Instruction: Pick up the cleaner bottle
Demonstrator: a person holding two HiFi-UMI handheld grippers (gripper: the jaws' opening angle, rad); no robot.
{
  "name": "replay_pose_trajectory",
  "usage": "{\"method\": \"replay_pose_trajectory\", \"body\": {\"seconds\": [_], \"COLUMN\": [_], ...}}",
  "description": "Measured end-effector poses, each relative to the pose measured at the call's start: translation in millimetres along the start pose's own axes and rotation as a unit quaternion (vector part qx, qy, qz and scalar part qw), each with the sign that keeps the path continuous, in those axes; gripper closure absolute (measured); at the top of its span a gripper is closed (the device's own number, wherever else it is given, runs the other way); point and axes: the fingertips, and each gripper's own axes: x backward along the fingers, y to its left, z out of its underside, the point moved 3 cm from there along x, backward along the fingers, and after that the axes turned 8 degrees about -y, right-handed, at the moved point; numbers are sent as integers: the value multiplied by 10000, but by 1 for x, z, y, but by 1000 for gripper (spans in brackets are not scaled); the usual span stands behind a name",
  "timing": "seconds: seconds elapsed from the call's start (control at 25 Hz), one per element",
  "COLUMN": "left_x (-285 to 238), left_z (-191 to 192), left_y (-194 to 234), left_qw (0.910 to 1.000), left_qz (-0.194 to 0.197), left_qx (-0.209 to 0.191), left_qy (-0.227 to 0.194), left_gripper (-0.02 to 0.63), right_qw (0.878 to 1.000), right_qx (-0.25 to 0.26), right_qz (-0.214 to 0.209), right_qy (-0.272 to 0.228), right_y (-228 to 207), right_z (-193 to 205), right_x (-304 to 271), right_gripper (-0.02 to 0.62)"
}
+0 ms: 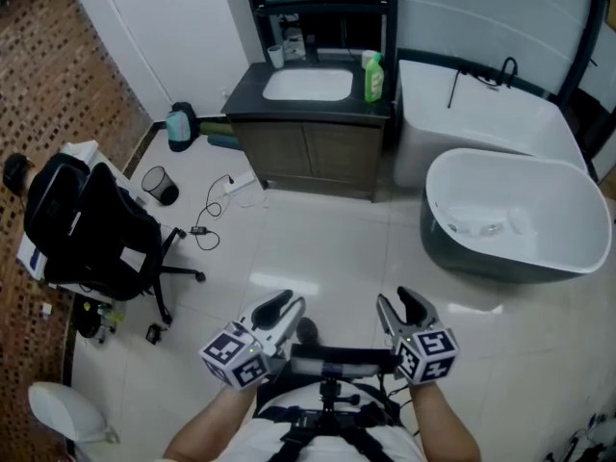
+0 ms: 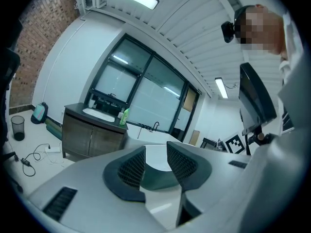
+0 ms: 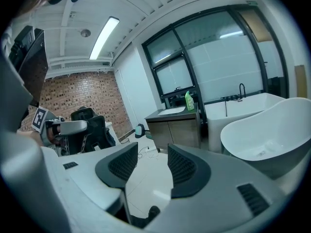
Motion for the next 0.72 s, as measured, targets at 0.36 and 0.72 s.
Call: {"method": "replay_pose_trajectory", "body": {"seconds": [0.36,0.72], "left_x": [-71,-145], "left_z": [-19,-66], "left_y": [77,158], "left_qw": [9995,9976], "left_qz": [273,638], "left_qx": [171,193], "left_qy": [39,174], "left_gripper": [477,477], "right_qw": [9997,9979], "right_qx": [40,-55], "right_qz": [249,650], "right_qy": [68,36], "right_y": [-21,-37], "right_z": [-26,-68], "right_x": [-81,-168], "right_gripper": [396,396]}}
